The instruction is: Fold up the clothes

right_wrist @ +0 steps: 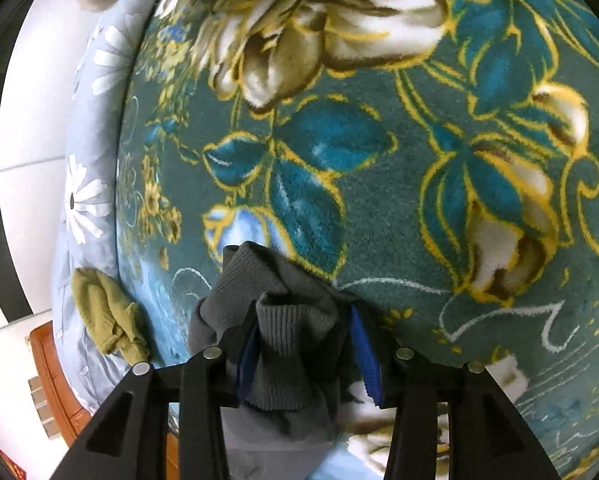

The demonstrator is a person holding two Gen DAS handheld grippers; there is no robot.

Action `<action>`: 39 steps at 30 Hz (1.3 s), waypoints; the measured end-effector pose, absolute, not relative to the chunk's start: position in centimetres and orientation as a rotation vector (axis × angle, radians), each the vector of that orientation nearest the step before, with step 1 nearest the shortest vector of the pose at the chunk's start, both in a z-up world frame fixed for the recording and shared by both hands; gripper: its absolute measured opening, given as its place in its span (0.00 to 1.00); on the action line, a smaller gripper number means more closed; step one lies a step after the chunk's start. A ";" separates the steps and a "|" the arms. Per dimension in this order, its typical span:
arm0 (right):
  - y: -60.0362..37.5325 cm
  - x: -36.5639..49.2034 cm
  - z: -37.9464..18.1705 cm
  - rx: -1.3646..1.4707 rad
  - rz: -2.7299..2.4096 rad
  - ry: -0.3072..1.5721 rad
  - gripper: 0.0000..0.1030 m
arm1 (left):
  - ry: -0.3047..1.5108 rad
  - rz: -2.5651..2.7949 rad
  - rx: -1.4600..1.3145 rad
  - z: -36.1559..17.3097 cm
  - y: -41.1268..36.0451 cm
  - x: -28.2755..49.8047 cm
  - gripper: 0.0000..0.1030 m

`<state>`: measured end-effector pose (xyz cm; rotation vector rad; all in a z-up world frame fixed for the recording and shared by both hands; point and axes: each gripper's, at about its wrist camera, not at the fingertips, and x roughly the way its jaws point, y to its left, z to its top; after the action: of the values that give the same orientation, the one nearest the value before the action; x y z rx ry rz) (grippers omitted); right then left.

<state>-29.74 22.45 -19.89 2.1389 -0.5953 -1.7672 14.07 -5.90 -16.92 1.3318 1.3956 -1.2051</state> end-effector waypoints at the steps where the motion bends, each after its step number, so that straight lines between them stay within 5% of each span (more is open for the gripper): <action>1: 22.5 -29.7 -19.8 2.140 -1.765 -0.609 0.24 | 1.395 -1.206 1.326 -16.6 -5.9 13.9 0.51; 4: 22.7 -29.7 -19.0 2.125 -1.752 -0.653 0.14 | 1.394 -1.215 1.308 -15.5 -5.6 13.5 0.51; 9: 21.4 -28.6 -14.2 1.979 -1.750 -0.621 0.12 | 1.406 -1.248 1.248 -13.4 -4.5 13.5 0.51; 19: 11.9 -17.5 -2.7 1.572 -1.496 -0.096 0.12 | 1.459 -1.221 1.088 -11.6 -1.6 18.3 0.51; 39: -3.8 3.5 -11.6 1.559 -1.228 0.526 0.17 | 1.589 -1.173 0.778 -10.4 3.1 27.4 0.53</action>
<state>3.52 -3.77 -11.59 1.5590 0.5264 -1.2277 27.37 3.15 -10.42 0.7777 1.5888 -1.1732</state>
